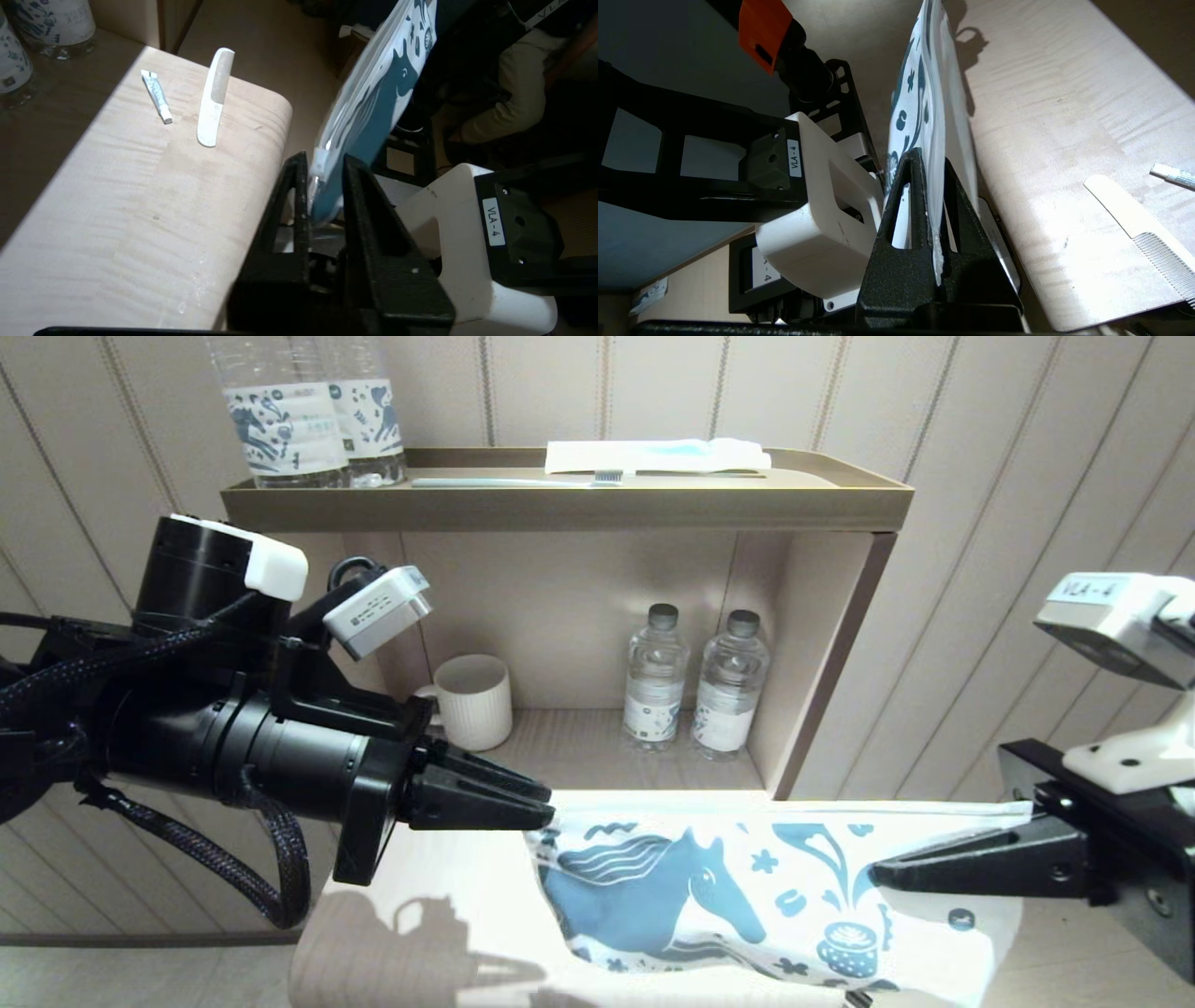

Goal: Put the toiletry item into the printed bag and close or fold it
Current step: Hand it to the other hand

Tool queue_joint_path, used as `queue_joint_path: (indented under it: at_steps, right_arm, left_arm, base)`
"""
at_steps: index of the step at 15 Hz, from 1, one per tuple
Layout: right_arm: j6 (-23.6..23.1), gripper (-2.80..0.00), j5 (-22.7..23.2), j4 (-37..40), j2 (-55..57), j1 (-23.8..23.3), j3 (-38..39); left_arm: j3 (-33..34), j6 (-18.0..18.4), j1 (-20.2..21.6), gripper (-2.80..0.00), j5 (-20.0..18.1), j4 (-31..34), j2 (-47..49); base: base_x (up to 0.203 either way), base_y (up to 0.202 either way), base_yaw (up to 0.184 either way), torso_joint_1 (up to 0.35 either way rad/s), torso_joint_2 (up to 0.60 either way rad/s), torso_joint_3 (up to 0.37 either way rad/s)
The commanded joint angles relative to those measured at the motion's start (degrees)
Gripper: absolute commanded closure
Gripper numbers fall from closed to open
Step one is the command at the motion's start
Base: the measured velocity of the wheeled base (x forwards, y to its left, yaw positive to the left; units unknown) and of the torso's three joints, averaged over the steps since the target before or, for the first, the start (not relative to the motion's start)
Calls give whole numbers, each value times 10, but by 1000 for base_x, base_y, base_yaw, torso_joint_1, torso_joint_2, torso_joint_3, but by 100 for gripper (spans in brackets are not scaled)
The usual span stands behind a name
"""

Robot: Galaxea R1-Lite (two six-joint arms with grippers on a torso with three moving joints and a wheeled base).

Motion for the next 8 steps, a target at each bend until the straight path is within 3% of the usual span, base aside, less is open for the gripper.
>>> queue_joint_path:
  at_steps: [1, 8]
  right_arm:
    - [-1, 0, 3, 1, 2, 0, 0]
    - [-2, 0, 24, 1, 1, 1, 1]
  left_arm:
    - [0, 7, 0, -280, -5, 1, 0]
    - [7, 7, 14, -280, -9, -1, 1]
  base:
    - [0, 0, 0, 0, 0, 0]
    - [0, 0, 0, 0, 0, 0]
